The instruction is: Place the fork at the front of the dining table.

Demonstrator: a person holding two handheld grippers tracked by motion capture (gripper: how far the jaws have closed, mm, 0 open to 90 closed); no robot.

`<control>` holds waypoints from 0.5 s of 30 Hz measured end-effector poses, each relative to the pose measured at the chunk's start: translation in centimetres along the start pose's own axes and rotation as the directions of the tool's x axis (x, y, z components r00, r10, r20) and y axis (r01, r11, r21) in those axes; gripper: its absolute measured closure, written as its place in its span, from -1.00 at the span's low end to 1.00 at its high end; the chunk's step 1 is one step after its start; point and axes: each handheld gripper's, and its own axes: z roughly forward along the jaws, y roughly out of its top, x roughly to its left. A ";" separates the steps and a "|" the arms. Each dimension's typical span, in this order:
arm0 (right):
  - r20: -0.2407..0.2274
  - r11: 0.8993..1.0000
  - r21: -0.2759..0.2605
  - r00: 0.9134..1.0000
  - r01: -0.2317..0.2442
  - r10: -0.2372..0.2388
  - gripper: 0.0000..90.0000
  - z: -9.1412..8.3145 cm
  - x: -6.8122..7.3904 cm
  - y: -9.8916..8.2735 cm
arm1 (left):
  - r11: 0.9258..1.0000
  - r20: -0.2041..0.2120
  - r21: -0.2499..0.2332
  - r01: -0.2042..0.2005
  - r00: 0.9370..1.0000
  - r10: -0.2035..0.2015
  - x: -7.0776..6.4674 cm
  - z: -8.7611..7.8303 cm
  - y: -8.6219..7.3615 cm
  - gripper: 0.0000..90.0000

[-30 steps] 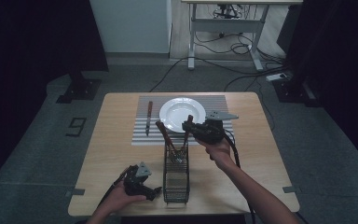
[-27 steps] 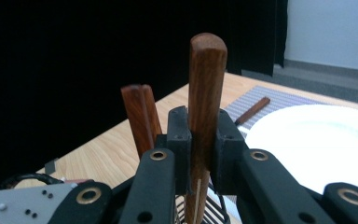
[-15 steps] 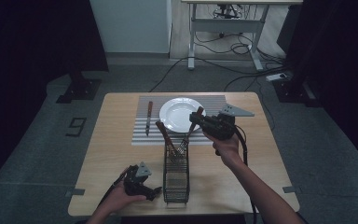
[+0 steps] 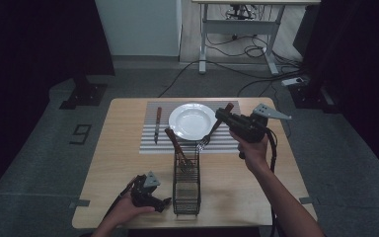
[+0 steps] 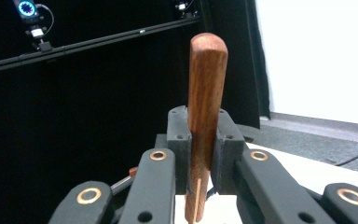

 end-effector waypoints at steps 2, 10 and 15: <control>0.007 1.000 -0.005 1.000 -0.004 0.004 0.79 -0.3 -0.2 0.2 | 1.000 0.000 0.000 0.000 1.000 0.000 0.0 0.0 0.0 -1.00; 0.040 1.000 -0.016 0.999 -0.014 0.014 0.79 -1.0 -1.1 0.4 | 1.000 -0.001 0.000 0.000 1.000 0.000 0.0 0.0 0.0 -1.00; 0.084 1.000 0.001 0.996 -0.014 0.014 0.79 -1.1 -2.2 0.0 | 1.000 -0.001 0.001 0.001 1.000 -0.001 0.0 0.0 0.0 -1.00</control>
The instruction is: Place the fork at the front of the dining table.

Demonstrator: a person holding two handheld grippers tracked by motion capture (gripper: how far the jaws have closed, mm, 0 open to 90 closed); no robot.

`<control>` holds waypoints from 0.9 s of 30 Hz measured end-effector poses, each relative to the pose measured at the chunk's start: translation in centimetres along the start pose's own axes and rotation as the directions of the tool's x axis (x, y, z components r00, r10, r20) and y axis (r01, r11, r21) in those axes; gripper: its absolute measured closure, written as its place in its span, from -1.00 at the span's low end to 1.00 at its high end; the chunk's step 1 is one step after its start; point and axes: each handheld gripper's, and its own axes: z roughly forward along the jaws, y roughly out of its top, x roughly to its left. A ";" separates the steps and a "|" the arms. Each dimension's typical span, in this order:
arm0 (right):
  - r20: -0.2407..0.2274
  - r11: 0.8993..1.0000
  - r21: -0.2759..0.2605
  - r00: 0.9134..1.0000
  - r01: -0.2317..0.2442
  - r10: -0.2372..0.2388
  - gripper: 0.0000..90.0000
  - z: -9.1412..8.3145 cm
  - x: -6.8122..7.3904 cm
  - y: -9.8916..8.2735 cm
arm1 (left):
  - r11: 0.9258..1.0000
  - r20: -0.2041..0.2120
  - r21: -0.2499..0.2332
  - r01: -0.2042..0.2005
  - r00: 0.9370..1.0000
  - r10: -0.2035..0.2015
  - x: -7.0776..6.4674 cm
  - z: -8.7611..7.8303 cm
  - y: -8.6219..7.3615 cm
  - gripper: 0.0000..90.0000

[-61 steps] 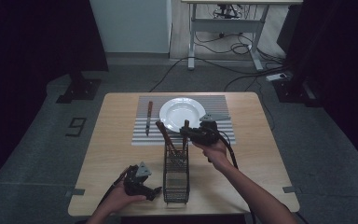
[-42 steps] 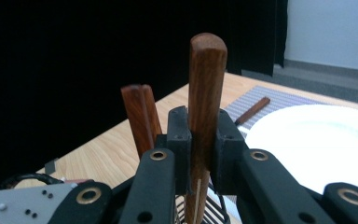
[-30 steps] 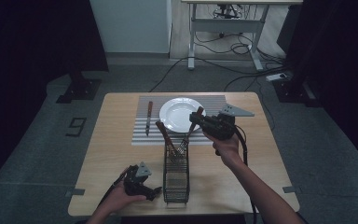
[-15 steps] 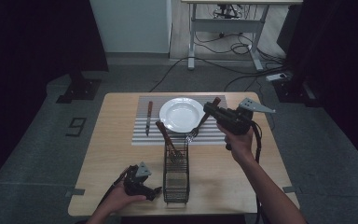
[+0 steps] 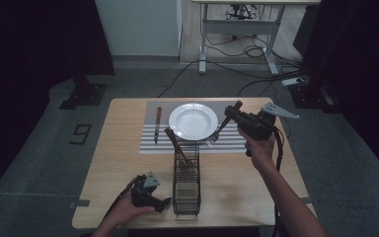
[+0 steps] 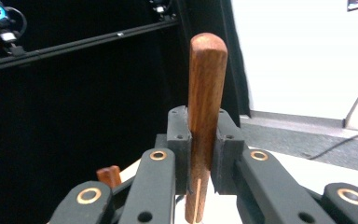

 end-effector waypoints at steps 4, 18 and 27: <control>0.020 1.000 0.016 1.000 -0.006 0.006 0.79 0.2 -0.7 -0.5 | 1.000 0.000 0.000 0.000 1.000 0.000 0.0 0.0 0.0 -1.00; 0.121 0.996 0.089 0.993 0.001 -0.012 0.79 1.3 -3.3 -2.3 | 1.000 0.000 -0.001 0.002 1.000 -0.002 0.0 0.0 0.0 -1.00; 0.166 0.994 0.111 0.986 -0.005 -0.013 0.79 1.5 -4.7 -2.9 | 1.000 -0.001 -0.002 0.002 1.000 -0.002 0.0 0.0 0.0 -1.00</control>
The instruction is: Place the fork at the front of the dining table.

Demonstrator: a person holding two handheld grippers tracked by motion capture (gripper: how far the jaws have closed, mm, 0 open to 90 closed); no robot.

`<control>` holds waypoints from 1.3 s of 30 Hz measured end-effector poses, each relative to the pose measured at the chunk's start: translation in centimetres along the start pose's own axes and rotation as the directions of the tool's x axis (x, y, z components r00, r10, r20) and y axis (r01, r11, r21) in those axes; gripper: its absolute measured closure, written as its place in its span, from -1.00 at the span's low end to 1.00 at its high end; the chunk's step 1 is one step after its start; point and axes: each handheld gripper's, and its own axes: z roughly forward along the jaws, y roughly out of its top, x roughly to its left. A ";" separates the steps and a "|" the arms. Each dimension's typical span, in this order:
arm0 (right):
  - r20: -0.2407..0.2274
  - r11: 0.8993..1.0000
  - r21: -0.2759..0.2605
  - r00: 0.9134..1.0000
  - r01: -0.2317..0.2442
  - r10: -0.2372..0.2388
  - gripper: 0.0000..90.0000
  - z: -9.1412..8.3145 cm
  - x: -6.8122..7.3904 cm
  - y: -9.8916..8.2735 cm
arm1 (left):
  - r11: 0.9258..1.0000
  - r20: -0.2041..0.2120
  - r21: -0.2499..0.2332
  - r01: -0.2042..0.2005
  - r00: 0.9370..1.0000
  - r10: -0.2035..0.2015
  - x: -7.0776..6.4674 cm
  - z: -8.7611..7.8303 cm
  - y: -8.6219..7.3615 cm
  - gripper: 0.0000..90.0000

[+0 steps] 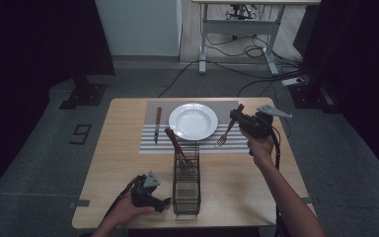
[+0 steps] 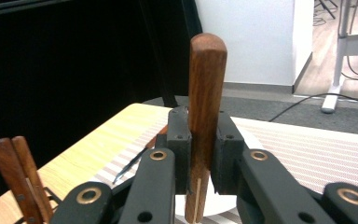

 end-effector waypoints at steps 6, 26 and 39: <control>0.037 1.000 0.012 0.999 0.008 -0.009 0.79 0.3 -0.8 -0.3 | 1.000 0.000 0.000 0.000 1.000 0.000 0.0 0.0 0.0 -1.00; 0.142 0.998 0.063 0.990 0.007 -0.016 0.79 1.4 -3.5 -1.6 | 1.000 0.000 0.000 0.000 1.000 0.000 0.0 0.0 0.0 -1.00; 0.188 0.995 0.092 0.981 0.028 -0.045 0.78 2.4 -4.3 -2.1 | 1.000 0.000 0.000 0.000 1.000 0.000 0.0 0.0 0.0 -1.00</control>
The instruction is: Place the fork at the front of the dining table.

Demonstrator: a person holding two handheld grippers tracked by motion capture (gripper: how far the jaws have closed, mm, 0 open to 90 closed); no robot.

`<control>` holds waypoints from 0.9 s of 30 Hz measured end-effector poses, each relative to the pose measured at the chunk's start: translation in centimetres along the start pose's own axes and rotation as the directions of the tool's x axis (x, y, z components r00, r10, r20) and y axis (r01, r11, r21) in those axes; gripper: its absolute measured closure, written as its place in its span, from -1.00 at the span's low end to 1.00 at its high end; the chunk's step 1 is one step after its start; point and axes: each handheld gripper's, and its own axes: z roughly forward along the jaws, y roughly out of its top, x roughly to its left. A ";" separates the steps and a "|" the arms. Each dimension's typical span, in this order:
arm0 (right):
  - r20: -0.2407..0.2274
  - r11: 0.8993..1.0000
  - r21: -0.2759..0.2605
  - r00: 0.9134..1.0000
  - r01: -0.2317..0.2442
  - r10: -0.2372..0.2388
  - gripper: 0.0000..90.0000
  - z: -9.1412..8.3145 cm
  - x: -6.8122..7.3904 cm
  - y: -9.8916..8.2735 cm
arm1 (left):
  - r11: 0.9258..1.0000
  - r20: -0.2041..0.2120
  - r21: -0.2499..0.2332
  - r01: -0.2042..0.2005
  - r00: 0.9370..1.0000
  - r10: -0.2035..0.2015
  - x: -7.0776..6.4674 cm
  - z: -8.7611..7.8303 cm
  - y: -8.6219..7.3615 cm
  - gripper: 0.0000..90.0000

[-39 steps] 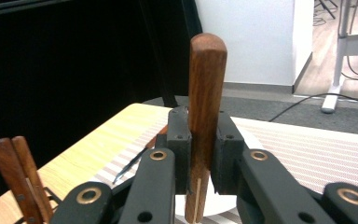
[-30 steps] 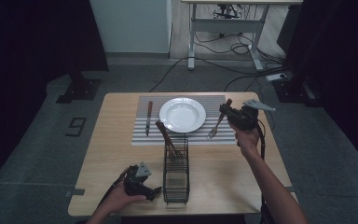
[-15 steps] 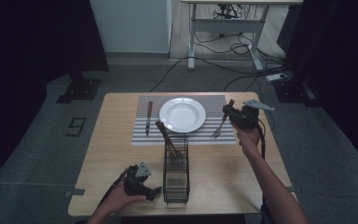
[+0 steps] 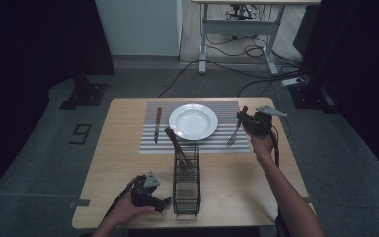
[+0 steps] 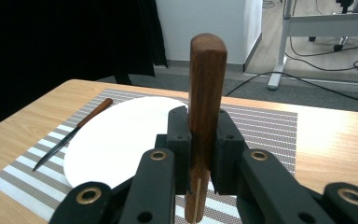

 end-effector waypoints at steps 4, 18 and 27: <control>0.014 1.000 0.006 1.000 0.000 0.000 0.78 0.4 -0.3 -0.2 | 1.000 0.000 0.000 0.000 1.000 0.000 0.0 0.0 0.0 -1.00; 0.065 0.997 0.048 0.996 0.061 -0.064 0.78 1.9 -0.2 -0.4 | 1.000 0.001 0.000 -0.001 1.000 0.001 0.0 0.0 0.0 -1.00; 0.080 0.995 0.054 0.993 0.084 -0.088 0.78 3.1 0.1 -0.8 | 1.000 0.002 0.000 -0.002 1.000 0.002 0.0 0.0 0.0 -1.00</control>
